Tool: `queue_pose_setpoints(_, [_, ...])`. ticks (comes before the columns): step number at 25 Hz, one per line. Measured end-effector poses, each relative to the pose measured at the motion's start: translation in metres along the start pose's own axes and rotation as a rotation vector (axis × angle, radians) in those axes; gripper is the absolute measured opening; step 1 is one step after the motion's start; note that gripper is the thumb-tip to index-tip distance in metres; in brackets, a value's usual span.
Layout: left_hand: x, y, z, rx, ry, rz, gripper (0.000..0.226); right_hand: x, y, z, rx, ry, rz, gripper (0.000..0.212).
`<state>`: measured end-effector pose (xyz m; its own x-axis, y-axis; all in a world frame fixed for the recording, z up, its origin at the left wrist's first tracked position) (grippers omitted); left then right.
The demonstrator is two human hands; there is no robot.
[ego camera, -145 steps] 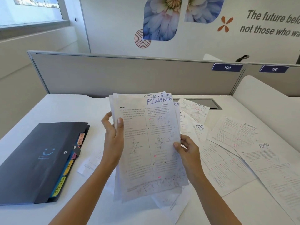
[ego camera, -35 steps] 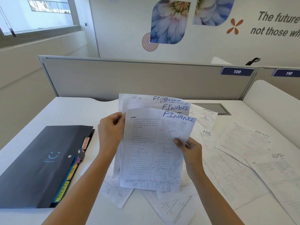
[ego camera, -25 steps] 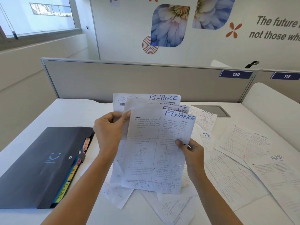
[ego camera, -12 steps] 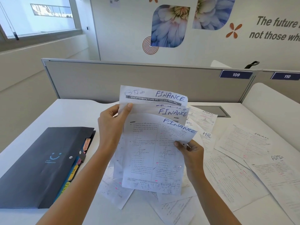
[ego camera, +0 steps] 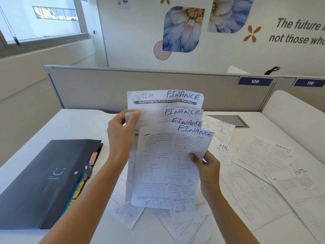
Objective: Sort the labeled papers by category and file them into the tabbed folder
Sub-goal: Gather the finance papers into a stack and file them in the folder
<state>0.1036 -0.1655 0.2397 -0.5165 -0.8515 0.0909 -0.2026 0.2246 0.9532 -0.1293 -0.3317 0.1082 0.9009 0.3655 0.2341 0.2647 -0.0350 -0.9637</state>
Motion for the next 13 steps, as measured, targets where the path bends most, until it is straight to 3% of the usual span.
queue_pose_setpoints(6, [-0.006, 0.001, -0.005, 0.04, 0.022, -0.039, 0.014, -0.006, 0.004, 0.0, 0.011, 0.049, 0.007, 0.029])
queue_pose_setpoints(10, [-0.005, 0.01, -0.013, 0.143, -0.073, -0.143, 0.003, -0.006, 0.003, 0.001, 0.007, 0.075, -0.001, 0.032])
queue_pose_setpoints(13, [-0.001, 0.02, -0.019, 0.214, -0.173, -0.297, 0.014, -0.006, 0.001, 0.001, 0.0, 0.076, 0.001, 0.032])
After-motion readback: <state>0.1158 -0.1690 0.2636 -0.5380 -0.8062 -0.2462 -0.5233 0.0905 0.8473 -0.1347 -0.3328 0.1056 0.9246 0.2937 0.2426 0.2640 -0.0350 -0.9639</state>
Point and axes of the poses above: each hand's wrist, its own z-axis away from the middle knuckle, its own x-axis out of the palm, y = z × x, the point moved 10 cm from there along -z, towards the middle knuckle, and after that the axes turned 1 degree about z, right-handed, at the moved point
